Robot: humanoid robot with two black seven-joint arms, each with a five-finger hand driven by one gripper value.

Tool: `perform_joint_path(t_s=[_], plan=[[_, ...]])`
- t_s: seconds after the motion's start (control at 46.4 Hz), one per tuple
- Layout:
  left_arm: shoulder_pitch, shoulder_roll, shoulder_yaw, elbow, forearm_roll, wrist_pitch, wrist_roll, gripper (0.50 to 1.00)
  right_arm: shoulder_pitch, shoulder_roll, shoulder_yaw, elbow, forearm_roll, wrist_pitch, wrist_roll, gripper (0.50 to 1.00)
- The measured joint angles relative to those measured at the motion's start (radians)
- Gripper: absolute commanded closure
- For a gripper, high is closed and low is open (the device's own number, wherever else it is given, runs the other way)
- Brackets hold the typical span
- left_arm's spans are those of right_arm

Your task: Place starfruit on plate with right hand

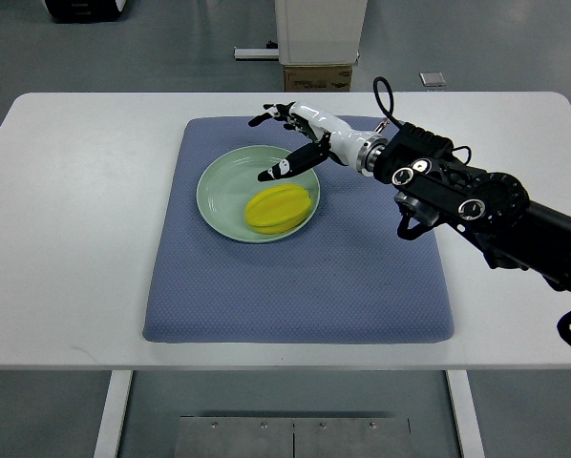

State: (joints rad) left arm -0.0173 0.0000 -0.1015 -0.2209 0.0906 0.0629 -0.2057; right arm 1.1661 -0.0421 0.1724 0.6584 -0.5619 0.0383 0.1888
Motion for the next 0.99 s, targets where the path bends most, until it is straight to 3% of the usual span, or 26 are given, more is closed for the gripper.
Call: perform_joint_path(t_s=[0.323,0.624,0.99], plan=[[0.001,0.0,0.0,0.0,0.0,0.0,0.0,0.5,-0.072,-0.012,0.262,-0.207,0.1,-0.014,-0.048,0.5],[0.0,0.0,0.0,0.0,0.0,0.0,0.0,0.5,-0.147,-0.03,0.52,-0.212,0.121,-0.056,-0.101,0.5],[0.001,0.0,0.0,0.0,0.0,0.0,0.0,0.5,-0.199,-0.044,0.544,-0.21,0.247,-0.068,-0.092,0.5]])
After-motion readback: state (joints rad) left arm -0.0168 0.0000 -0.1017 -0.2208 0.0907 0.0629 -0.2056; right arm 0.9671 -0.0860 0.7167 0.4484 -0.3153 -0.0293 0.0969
